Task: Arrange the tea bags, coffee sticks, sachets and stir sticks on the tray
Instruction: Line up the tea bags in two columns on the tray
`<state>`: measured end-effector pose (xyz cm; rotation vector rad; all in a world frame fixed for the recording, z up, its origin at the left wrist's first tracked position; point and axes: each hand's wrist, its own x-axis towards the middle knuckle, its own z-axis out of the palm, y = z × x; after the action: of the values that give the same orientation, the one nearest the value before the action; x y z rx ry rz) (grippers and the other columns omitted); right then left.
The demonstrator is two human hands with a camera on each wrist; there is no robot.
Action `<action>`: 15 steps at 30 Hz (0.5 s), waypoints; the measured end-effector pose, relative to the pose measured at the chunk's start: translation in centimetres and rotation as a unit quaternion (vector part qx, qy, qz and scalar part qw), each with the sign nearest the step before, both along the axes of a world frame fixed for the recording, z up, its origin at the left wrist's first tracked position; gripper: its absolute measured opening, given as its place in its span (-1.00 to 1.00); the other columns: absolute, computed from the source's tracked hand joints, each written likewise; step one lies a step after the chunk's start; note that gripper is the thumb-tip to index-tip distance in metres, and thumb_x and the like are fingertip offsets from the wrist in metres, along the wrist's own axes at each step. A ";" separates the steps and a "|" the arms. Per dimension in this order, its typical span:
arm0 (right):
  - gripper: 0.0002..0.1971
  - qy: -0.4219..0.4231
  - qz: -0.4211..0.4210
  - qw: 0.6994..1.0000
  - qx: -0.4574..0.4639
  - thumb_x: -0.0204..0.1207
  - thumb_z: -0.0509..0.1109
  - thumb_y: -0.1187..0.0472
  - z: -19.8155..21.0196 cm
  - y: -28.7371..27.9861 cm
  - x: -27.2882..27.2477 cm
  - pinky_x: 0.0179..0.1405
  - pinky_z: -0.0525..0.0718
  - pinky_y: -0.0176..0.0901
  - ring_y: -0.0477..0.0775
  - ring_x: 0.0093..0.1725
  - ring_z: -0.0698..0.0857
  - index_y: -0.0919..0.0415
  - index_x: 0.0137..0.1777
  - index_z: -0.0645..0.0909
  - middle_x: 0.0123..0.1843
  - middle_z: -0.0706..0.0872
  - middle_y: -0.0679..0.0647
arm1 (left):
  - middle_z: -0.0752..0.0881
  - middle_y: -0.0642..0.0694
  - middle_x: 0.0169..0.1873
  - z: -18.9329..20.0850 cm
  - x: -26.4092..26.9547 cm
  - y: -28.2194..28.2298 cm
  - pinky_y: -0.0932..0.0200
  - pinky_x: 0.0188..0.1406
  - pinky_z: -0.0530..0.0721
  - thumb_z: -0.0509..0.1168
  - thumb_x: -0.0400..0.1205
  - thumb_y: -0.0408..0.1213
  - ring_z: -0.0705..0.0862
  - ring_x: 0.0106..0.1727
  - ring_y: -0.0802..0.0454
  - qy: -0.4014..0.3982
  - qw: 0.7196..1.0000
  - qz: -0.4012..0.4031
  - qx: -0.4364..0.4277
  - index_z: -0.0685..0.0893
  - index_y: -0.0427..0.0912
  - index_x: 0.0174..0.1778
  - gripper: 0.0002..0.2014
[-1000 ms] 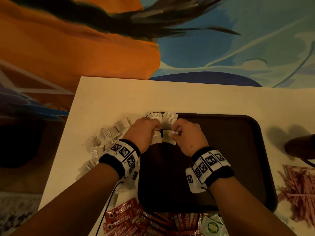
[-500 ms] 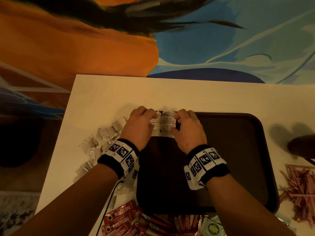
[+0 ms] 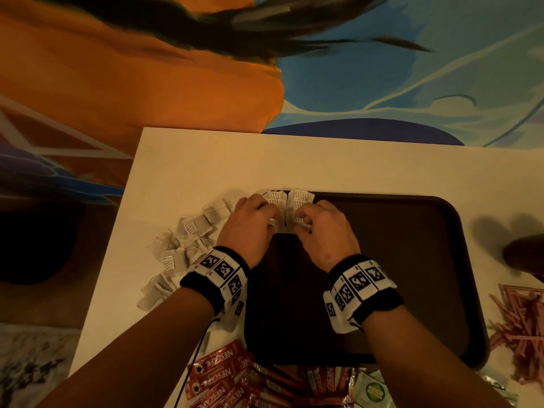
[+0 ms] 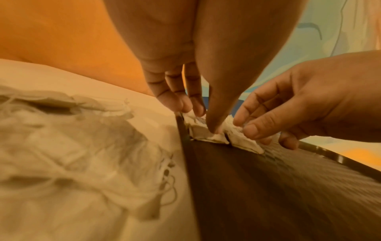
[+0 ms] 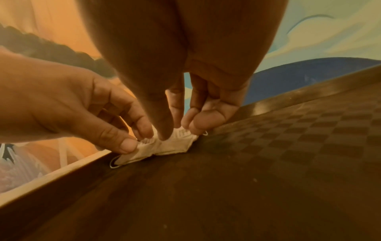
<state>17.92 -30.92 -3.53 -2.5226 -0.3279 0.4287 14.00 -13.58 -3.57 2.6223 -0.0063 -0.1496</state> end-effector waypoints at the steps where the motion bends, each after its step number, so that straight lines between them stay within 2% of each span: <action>1: -0.77 -0.005 0.001 1.000 0.002 0.59 0.53 0.16 0.3 0.1 -0.1 0.06 0.80 0.10 0.08 0.08 0.71 0.03 0.23 0.71 0.15 0.62 0.02 | 0.64 -0.08 0.16 0.1 -0.1 0.0 -0.03 0.19 0.61 0.44 0.61 -0.36 0.56 0.22 -0.16 0.001 1.000 0.000 -0.003 0.77 -0.08 0.15 -0.78; 6: -0.75 -0.016 0.020 1.000 0.017 0.58 0.54 0.18 1.9 1.4 -0.8 0.05 0.79 0.09 0.09 0.07 0.72 0.05 0.23 0.71 0.16 0.66 0.03 | 0.65 -0.08 0.14 0.9 -1.3 0.6 -0.09 0.18 0.64 0.46 0.62 -0.31 0.58 0.22 -0.16 -0.008 1.000 0.017 -0.022 0.75 -0.05 0.19 -0.76; 8: -0.74 -0.014 0.035 0.999 0.028 0.58 0.54 0.15 2.5 2.2 -1.5 0.05 0.79 0.11 0.11 0.04 0.72 0.05 0.24 0.70 0.13 0.67 0.04 | 0.65 -0.06 0.13 1.4 -2.1 1.4 -0.05 0.20 0.63 0.46 0.63 -0.30 0.58 0.22 -0.13 -0.016 0.999 0.028 -0.027 0.75 -0.04 0.20 -0.77; 15: -0.81 0.030 0.103 0.994 0.016 0.59 0.51 0.16 3.7 5.7 -5.2 0.08 0.76 0.09 0.03 0.00 0.69 0.07 0.18 0.71 0.03 0.69 -0.02 | 0.67 0.06 0.01 2.5 -7.5 7.2 -0.01 0.12 0.67 0.48 0.58 -0.29 0.66 0.10 -0.09 -0.007 0.996 0.082 -0.023 0.76 0.05 0.06 -0.81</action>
<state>12.71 -25.26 0.18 -2.4486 -0.5715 0.5727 6.48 -6.40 -1.03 2.5636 0.1966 -0.0735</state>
